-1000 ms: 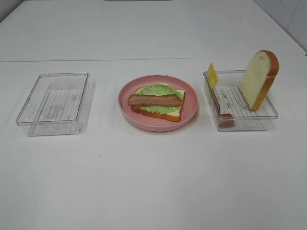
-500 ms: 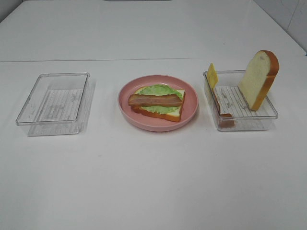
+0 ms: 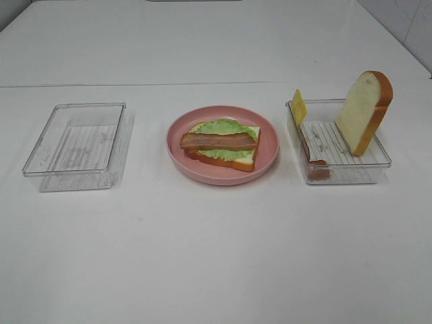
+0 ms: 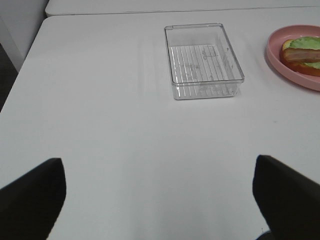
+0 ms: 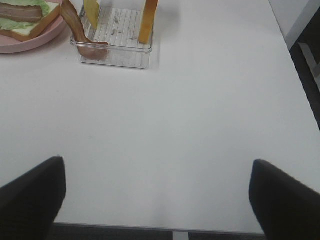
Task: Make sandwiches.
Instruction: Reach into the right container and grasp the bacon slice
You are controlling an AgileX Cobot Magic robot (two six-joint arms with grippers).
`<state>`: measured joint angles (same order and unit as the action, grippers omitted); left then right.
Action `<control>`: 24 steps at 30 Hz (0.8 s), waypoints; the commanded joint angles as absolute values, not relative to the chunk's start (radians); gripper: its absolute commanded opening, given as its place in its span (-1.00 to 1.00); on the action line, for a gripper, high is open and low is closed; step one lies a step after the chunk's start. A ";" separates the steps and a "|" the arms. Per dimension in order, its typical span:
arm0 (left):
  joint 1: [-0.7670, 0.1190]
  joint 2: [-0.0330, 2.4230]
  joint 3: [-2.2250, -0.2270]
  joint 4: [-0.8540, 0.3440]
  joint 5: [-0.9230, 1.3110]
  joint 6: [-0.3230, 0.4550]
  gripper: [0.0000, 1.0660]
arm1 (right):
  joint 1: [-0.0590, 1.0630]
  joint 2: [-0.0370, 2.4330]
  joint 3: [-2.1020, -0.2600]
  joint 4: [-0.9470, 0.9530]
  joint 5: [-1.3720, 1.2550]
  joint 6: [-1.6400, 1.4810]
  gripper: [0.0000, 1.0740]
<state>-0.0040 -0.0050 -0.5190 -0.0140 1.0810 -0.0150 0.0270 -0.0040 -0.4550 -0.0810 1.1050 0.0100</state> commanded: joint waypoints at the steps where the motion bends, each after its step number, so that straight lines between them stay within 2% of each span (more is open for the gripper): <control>1: -0.002 -0.019 -0.517 -0.026 1.073 -0.017 0.76 | 0.022 -0.031 -0.453 -0.083 1.100 0.000 0.80; 24: -0.002 -0.019 -0.517 -0.026 1.073 -0.017 0.76 | 0.022 -0.027 -0.463 -0.087 1.088 0.019 0.80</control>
<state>-0.0040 -0.0050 -0.5190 -0.0180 1.0810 -0.0150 0.0270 -0.0040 -0.4560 -0.0810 1.1020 0.0190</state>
